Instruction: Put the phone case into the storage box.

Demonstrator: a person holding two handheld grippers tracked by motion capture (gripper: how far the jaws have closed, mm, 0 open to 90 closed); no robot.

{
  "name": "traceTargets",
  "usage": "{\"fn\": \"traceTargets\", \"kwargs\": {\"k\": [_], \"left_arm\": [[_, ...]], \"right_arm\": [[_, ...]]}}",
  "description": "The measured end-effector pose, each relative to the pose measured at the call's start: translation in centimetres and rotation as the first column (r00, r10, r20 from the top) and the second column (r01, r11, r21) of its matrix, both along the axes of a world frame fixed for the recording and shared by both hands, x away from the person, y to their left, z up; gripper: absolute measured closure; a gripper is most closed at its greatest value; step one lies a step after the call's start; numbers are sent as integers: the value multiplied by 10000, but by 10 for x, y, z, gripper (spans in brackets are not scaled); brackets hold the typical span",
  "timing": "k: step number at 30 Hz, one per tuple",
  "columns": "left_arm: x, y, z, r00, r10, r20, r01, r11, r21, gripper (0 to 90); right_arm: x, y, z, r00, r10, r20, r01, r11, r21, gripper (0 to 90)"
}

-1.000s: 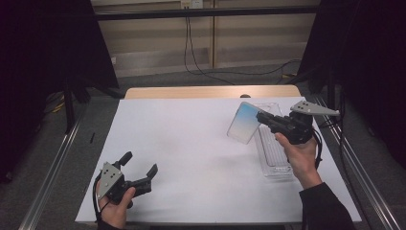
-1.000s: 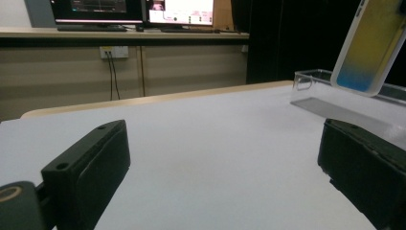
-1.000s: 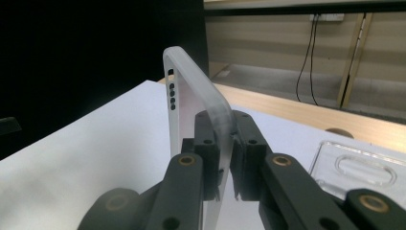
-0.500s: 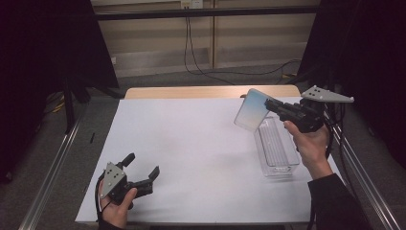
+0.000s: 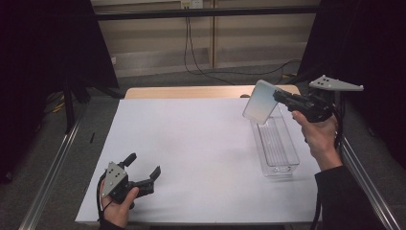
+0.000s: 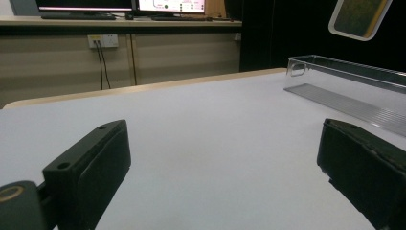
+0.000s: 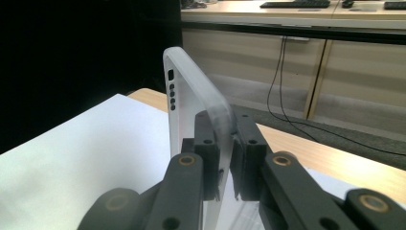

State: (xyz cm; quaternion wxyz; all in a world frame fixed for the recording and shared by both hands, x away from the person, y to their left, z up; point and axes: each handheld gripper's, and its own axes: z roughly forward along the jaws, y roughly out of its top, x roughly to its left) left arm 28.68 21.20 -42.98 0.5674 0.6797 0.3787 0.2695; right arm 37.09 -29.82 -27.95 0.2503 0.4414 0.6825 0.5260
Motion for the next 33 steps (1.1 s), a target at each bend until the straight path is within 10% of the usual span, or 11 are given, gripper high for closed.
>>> {"fn": "traceTargets", "kwargs": {"k": [20, 33], "left_arm": [[1, 2, -1, 9993, -115, -365, 103, 9994, -322, 35], [2, 4, -2, 9998, 35, -180, -30, 9996, 290, 34]], "right_arm": [[27, -21, -7, 9948, -1023, 36, 1022, 9920, -746, 822], [44, -24, -24, 9927, -1199, -112, 1177, 9856, -1215, 821]]}}
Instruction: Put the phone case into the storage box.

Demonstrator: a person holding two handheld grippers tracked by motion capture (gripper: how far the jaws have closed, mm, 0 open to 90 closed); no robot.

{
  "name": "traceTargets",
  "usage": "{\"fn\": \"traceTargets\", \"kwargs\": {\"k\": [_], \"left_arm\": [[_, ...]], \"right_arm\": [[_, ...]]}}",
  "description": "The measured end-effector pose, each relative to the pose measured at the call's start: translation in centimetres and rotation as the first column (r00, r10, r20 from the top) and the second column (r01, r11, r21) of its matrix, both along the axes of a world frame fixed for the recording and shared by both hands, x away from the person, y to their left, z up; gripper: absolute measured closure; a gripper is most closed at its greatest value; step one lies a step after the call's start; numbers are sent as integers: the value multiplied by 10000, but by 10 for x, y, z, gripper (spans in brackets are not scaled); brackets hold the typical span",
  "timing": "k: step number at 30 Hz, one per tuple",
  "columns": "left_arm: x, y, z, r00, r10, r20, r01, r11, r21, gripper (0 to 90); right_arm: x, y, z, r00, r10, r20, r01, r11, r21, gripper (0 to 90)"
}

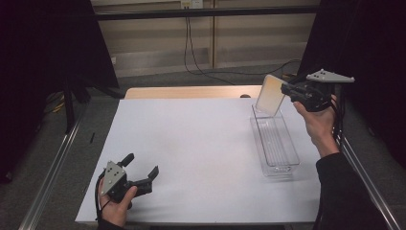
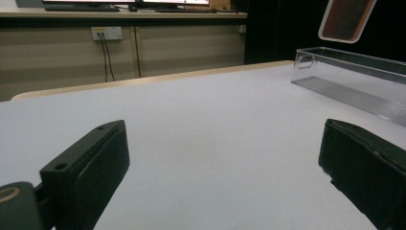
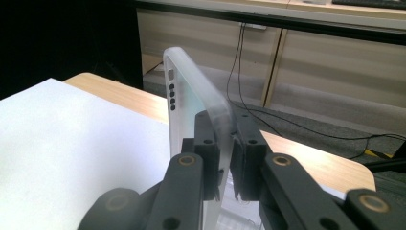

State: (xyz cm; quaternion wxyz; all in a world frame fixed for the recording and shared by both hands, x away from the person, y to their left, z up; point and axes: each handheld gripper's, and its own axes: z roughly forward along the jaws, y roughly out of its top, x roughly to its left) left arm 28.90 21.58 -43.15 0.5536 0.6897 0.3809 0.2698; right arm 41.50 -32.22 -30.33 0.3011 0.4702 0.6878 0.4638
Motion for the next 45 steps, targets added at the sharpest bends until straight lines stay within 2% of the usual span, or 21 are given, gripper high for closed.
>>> {"fn": "traceTargets", "kwargs": {"k": [3, 9, 14, 21, 27, 29, 36, 45], "left_arm": [[-1, -2, -1, 9999, -110, 13, 110, 9999, 79, 34], [-1, -4, -1, 9999, -146, 43, 146, 9998, 165, 34], [0, -3, -1, 9999, -120, 8, 119, 9998, 164, 34], [0, -4, -1, 9997, -231, 49, 230, 9995, 214, 34], [-1, -6, -2, 9992, -391, 88, 388, 9987, 326, 33], [-1, -6, -1, 9990, -421, 126, 416, 9984, 394, 34], [-1, -6, -2, 9994, -343, 103, 337, 9983, 478, 32], [-1, -6, -1, 9992, -362, 150, 354, 9981, 511, 32]], "right_arm": [[1, 0, -2, 10000, 29, -46, -30, 9998, -188, 821], [6, -3, -9, 9998, -8, -204, 3, 9997, -241, 822], [10, -4, -15, 9999, 29, -112, -33, 9994, -337, 822], [17, -4, -25, 9988, 192, -446, -219, 9979, -609, 822], [23, -4, -33, 9979, 378, -521, -404, 9980, -484, 822], [24, -4, -34, 9972, 553, -510, -582, 9966, -586, 822], [28, -12, -43, 9942, 802, -713, -841, 9950, -533, 822], [40, -12, -58, 9930, 649, -983, -721, 9948, -723, 821]]}}
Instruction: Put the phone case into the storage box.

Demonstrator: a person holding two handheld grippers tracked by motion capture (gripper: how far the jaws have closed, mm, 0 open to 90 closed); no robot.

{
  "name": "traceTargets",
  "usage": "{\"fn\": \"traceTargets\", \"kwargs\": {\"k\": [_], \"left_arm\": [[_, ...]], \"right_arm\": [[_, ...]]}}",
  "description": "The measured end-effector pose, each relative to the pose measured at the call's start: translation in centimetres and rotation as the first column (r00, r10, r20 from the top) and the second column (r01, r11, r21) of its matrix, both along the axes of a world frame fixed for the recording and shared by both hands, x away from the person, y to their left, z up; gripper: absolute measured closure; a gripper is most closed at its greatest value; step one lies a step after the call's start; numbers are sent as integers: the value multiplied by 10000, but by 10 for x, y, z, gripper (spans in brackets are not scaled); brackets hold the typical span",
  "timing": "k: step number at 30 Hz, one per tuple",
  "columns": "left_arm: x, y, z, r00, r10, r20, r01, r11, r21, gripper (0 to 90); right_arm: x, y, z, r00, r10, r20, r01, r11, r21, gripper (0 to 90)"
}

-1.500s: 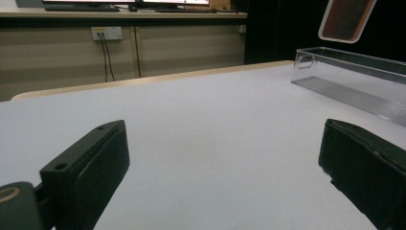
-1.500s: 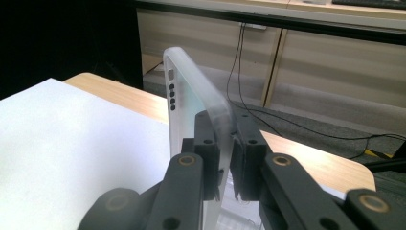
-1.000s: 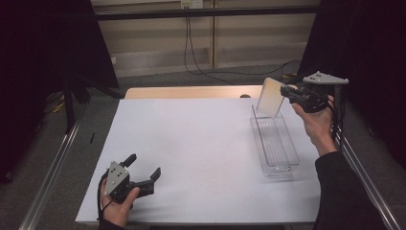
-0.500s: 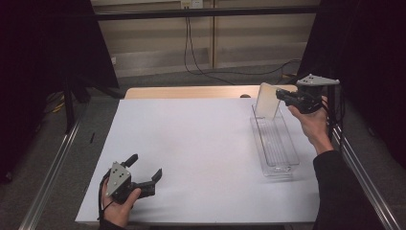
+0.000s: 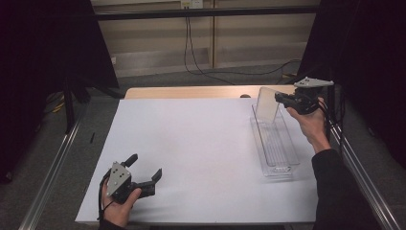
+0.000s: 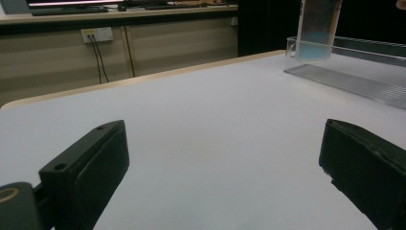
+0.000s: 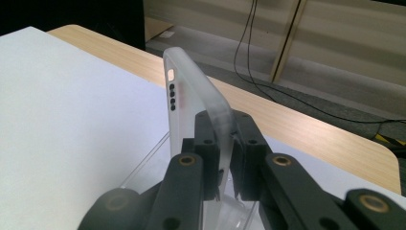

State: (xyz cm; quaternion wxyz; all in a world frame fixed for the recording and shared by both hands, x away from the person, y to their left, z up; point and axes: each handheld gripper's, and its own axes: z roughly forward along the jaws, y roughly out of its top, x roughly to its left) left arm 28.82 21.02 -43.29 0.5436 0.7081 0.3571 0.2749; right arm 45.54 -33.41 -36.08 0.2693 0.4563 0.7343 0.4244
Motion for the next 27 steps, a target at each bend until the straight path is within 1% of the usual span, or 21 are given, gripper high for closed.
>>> {"fn": "traceTargets", "kwargs": {"k": [4, 7, 11, 12, 14, 17, 20, 24, 27], "left_arm": [[0, 0, 0, 10000, 14, 3, -14, 10000, 31, 31], [0, 0, 0, 10000, 24, 19, -24, 10000, 55, 31], [0, -1, 0, 10000, 18, 27, -18, 10000, 37, 31], [0, -1, 0, 10000, 16, 27, -16, 9999, 118, 31], [0, -1, -1, 10000, 8, 27, -8, 9999, 110, 31], [0, -1, -1, 10000, 8, 19, -8, 10000, 84, 31], [0, -2, 0, 10000, -42, 39, 42, 9999, 123, 31], [0, -3, -1, 10000, -89, 8, 89, 9998, 150, 31], [0, -3, 0, 10000, -84, 53, 83, 9999, 146, 31]], "right_arm": [[4, 2, -5, 9999, -65, -99, 65, 10000, -49, 822], [6, 4, -7, 9999, -92, -72, 91, 9999, -112, 822], [8, 7, -9, 9996, -259, -92, 256, 9991, -333, 822], [9, 6, -10, 9996, -236, -121, 232, 9993, -295, 822], [9, 6, -10, 9996, -285, -69, 283, 9992, -275, 821], [11, 5, -12, 9994, -327, -140, 322, 9989, -340, 821], [12, 5, -16, 9992, -340, -193, 335, 9990, -299, 822], [13, 6, -16, 9993, -333, -187, 327, 9990, -310, 822], [12, 4, -16, 9988, -327, -372, 316, 9991, -284, 822]]}}
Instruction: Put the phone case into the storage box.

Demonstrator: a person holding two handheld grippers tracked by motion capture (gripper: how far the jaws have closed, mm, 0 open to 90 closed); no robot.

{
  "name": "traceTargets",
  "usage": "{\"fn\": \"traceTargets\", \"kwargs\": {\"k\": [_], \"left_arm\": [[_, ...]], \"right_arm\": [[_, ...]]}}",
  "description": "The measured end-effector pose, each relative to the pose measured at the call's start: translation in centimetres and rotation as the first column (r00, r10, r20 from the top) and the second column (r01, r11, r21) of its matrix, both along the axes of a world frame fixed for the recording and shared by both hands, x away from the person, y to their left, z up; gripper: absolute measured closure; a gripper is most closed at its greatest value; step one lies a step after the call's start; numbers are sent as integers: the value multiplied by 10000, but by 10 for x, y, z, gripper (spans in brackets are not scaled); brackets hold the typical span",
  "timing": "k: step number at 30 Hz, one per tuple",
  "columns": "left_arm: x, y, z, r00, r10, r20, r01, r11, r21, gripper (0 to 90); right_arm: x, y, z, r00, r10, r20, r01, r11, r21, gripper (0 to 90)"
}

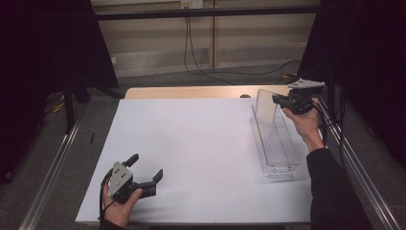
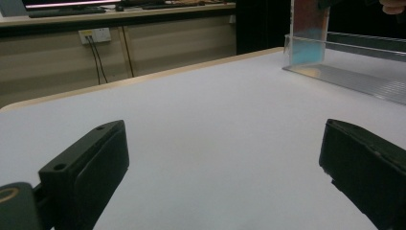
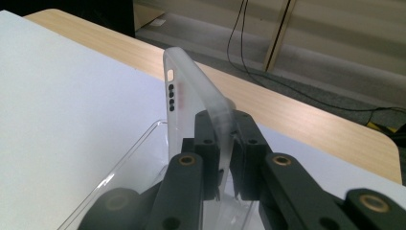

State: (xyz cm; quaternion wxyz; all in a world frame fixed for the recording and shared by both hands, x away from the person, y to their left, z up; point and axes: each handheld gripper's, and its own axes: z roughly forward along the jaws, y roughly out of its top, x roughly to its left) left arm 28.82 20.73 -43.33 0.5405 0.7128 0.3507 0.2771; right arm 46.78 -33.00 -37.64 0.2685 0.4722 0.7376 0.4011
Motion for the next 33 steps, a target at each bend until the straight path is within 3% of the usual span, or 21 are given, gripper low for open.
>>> {"fn": "traceTargets", "kwargs": {"k": [10, 14, 20, 33], "left_arm": [[1, -5, -1, 9998, -184, 46, 182, 9994, 304, 31], [2, -5, -1, 9998, -186, -23, 187, 9995, 251, 31], [2, -3, -1, 9997, -216, -104, 217, 9997, 95, 31], [3, -4, -1, 9997, -226, -58, 227, 9996, 147, 31]], "right_arm": [[3, -8, 5, 9947, -3, -1032, -26, 9996, -286, 819], [7, -4, 8, 9923, -16, -1235, -50, 9986, -533, 817], [11, 0, 8, 9941, -67, -1080, -36, 9955, -951, 806], [17, -3, 5, 9921, -38, -1255, -110, 9930, -1174, 779]]}}
